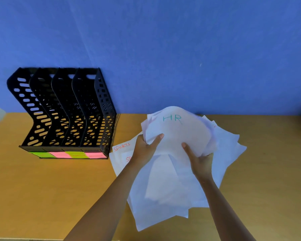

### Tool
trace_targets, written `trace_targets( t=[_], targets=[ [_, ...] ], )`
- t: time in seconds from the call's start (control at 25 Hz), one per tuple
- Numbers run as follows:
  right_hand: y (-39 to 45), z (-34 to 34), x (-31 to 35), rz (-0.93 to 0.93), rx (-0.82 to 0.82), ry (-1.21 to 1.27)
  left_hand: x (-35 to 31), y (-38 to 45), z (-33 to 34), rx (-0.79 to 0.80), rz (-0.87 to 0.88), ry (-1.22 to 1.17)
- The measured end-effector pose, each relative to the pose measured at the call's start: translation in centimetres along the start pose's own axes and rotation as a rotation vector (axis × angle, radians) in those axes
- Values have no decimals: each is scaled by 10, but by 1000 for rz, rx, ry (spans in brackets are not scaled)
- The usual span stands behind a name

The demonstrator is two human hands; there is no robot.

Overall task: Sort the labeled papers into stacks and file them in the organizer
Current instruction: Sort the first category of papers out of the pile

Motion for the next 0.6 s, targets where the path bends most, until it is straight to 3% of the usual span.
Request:
trace_targets(
  t=[0.24, 0.6],
  targets=[
    [-7, -1, -30, 96, 138, -85, 25, -12, -11, -89, -144, 80],
    [11, -1, -17, 89, 120, -47, 10, -7, -3, -141, -163, 42]
  ],
)
Point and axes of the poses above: each hand's wrist, its own y-axis towards the middle knuckle, its own z-axis out of the palm, x = y × z, the point moved 7 cm from there along y, towards the middle knuckle, and after that the axes turned 3 degrees about z, right-handed, at the moved point
